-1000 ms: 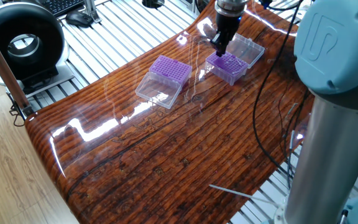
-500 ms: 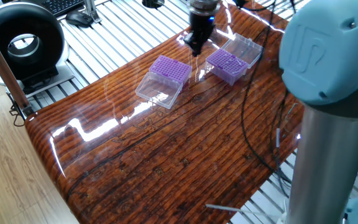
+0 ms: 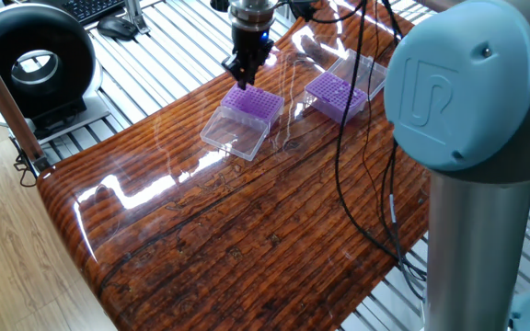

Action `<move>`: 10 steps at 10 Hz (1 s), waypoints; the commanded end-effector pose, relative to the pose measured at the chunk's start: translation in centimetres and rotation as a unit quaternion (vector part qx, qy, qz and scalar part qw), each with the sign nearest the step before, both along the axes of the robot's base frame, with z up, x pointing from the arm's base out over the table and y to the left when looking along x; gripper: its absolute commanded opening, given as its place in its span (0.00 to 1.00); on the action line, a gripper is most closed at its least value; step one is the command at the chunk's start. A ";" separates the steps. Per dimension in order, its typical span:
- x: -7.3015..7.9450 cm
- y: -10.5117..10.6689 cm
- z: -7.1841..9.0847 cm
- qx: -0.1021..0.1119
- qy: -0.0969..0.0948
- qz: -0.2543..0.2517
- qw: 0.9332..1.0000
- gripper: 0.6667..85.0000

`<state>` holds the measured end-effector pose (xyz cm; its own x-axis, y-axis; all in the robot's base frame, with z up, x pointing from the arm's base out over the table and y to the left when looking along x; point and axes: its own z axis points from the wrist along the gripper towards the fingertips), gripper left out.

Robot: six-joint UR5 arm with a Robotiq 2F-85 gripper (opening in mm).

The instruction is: Transfer all small pipette tips from one holder to another

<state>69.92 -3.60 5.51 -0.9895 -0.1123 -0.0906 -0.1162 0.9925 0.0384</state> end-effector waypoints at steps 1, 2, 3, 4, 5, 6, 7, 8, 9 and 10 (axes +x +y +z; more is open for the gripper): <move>0.9 0.7 -0.8 0.004 -0.006 0.010 1.000 0.34; 1.0 0.7 -0.8 0.003 -0.008 0.012 1.000 0.34; 1.0 0.5 -0.7 0.000 -0.008 0.012 1.000 0.34; 0.9 0.4 -0.7 -0.001 -0.008 0.011 1.000 0.34; 0.9 0.3 -0.7 -0.001 -0.007 0.010 1.000 0.34; 1.0 0.2 -0.6 -0.001 -0.007 0.010 1.000 0.34; 1.0 0.2 -0.6 -0.002 -0.007 0.011 1.000 0.34; 1.0 0.2 -0.7 -0.001 -0.007 0.010 1.000 0.33; 1.2 0.2 -0.7 -0.002 -0.008 0.008 1.000 0.33; 1.2 0.0 -0.7 -0.006 -0.008 0.005 1.000 0.31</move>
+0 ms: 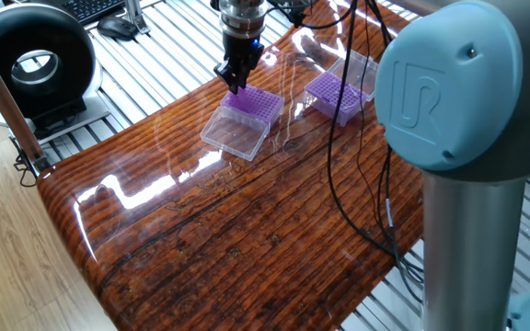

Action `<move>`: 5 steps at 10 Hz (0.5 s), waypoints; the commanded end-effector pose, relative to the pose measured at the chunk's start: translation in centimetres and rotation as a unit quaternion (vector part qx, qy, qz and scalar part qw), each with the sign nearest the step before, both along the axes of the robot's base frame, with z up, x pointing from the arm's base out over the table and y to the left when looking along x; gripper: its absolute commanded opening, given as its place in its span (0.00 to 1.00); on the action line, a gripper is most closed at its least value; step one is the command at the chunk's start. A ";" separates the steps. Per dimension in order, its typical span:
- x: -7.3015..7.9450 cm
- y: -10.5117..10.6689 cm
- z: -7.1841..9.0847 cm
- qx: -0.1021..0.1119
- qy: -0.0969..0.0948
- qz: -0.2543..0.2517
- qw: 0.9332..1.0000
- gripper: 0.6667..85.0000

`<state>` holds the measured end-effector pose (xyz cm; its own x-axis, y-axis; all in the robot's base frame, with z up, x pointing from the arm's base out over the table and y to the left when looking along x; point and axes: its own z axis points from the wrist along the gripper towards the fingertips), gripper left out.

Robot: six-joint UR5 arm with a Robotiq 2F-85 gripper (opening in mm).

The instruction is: Transfer all small pipette tips from one holder to another

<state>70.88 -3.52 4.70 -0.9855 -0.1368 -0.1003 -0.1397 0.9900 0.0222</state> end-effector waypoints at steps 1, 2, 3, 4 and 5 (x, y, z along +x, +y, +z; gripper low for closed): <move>0.2 -0.3 0.0 -0.002 -0.002 -0.009 1.000 0.29; 0.3 -0.2 0.0 0.000 -0.002 -0.013 1.000 0.28; 0.4 -0.1 -0.2 0.001 -0.003 -0.014 1.000 0.28; 0.4 0.0 -0.2 0.001 -0.004 -0.016 1.000 0.28; 0.4 0.1 -0.3 0.001 -0.004 -0.017 1.000 0.28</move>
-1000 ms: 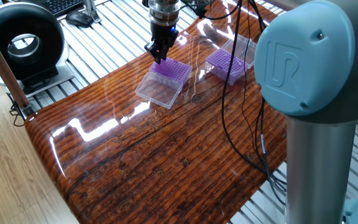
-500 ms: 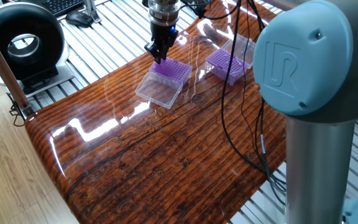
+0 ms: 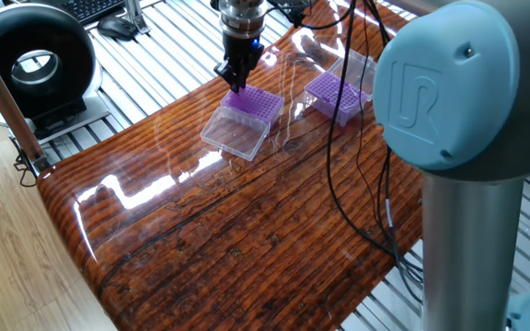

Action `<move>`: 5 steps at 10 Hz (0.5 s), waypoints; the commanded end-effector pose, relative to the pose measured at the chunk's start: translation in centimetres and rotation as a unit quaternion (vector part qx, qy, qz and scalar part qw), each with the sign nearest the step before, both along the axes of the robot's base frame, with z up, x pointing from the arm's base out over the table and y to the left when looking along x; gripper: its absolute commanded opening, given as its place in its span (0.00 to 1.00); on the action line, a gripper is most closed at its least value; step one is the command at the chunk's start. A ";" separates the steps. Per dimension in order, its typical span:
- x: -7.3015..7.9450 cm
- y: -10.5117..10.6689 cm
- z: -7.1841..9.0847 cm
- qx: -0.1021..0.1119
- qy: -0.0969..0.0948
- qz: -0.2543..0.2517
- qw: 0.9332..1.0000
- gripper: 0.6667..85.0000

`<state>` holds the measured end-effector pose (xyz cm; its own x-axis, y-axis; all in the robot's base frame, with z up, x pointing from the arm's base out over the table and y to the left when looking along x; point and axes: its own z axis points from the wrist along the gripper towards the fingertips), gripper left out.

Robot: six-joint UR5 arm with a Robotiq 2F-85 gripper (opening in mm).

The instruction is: Transfer all small pipette tips from one holder to another

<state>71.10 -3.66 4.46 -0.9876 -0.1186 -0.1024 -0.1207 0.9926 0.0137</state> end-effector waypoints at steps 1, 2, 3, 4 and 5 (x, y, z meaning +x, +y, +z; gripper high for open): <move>0.1 0.6 0.0 0.011 -0.003 -0.012 1.000 0.28; 0.0 0.6 0.0 0.008 -0.003 -0.014 1.000 0.28; 0.0 0.4 0.0 0.006 -0.003 -0.014 1.000 0.28; 0.0 0.2 0.1 0.005 -0.002 -0.014 1.000 0.27; -0.1 0.2 0.2 0.004 -0.002 -0.016 1.000 0.27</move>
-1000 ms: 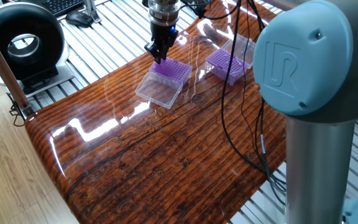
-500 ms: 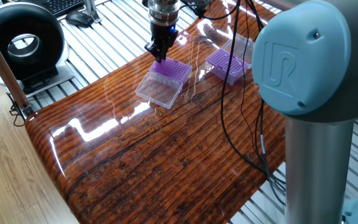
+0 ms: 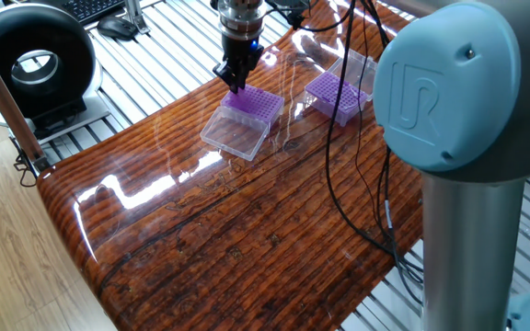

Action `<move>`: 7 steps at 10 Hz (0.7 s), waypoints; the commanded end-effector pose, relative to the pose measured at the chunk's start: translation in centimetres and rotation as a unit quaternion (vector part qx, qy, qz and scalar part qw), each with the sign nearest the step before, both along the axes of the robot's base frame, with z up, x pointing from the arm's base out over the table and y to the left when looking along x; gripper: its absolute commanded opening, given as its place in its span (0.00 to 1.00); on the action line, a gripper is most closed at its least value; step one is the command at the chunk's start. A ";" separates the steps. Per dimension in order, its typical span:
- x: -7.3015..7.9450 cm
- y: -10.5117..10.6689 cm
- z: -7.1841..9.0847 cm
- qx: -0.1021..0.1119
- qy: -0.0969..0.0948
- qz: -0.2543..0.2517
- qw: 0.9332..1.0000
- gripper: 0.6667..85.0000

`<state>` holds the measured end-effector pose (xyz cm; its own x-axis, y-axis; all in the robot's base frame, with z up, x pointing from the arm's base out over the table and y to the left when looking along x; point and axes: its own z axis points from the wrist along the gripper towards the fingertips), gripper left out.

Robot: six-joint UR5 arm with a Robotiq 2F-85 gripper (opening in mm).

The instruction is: Transfer all small pipette tips from one holder to another

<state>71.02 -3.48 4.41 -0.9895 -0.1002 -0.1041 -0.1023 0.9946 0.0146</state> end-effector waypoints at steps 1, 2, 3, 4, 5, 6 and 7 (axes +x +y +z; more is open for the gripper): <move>0.0 -0.1 0.2 0.003 -0.001 -0.008 1.000 0.26; 0.1 -0.1 0.2 0.003 -0.001 -0.008 1.000 0.26; 0.1 -0.1 0.2 0.004 -0.002 -0.011 1.000 0.26; 0.0 0.0 0.2 0.002 -0.002 -0.014 1.000 0.25; 0.0 0.2 0.1 0.003 -0.004 -0.017 1.000 0.24; 0.0 0.4 0.0 0.004 -0.004 -0.019 1.000 0.24; -0.1 0.4 0.0 0.005 -0.004 -0.020 1.000 0.24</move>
<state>70.94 -3.42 4.38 -0.9912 -0.0774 -0.1072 -0.0790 0.9968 0.0111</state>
